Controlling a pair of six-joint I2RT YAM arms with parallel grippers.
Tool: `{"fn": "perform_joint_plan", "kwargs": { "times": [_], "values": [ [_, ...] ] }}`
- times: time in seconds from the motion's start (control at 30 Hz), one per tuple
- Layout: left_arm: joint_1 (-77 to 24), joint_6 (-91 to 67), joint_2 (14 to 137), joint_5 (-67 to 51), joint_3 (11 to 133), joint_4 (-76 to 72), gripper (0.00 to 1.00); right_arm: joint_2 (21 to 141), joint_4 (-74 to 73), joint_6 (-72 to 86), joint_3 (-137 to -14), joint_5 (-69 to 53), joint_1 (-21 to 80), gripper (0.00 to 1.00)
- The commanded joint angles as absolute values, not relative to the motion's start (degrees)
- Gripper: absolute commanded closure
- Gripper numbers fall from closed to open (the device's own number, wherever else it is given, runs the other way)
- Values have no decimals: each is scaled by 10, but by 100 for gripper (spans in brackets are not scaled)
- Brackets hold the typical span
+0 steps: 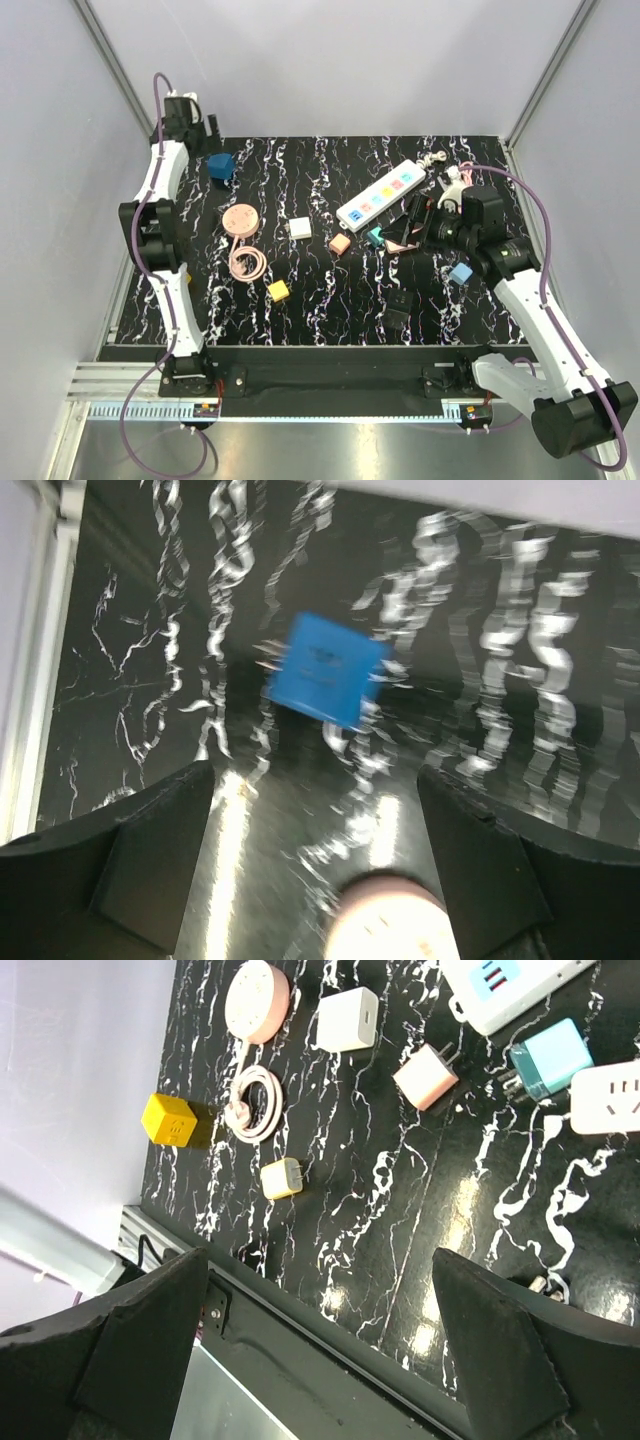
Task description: Insert the plug
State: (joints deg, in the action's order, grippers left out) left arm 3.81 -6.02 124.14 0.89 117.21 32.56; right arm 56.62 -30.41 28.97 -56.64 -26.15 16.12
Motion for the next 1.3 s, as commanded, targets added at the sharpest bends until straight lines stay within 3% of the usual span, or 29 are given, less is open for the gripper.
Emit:
{"fn": "perform_joint_plan", "kwargs": {
  "times": [0.0,0.4,0.57,0.7,0.73,0.77,0.9,1.0,1.07,1.13,1.27],
  "values": [
    [54,-41,1287,-52,1251,327,14,575,-265,291,-595,-279,163,0],
    [53,17,1411,-74,1318,300,16,601,-255,289,-602,-287,163,0],
    [54,18,1425,-79,1321,292,31,602,-254,285,-596,-277,163,0],
    [53,21,1427,-71,1316,291,30,604,-254,280,-592,-274,163,0],
    [53,21,1426,-80,1314,291,34,603,-253,278,-590,-272,163,0],
    [53,24,1426,-83,1312,289,47,601,-253,275,-588,-271,163,0],
    [48,14,1400,-98,1296,290,77,599,-250,265,-580,-258,163,0],
    [36,2,1348,-123,1265,291,94,608,-236,264,-569,-246,163,0],
    [26,-35,1290,-136,1232,295,100,620,-242,275,-566,-208,163,1],
    [13,-86,1219,-184,1189,300,100,665,-279,259,-621,-119,170,1],
    [-23,-198,1104,-306,1117,297,100,750,-296,185,-737,-100,205,1]
  ]
}}
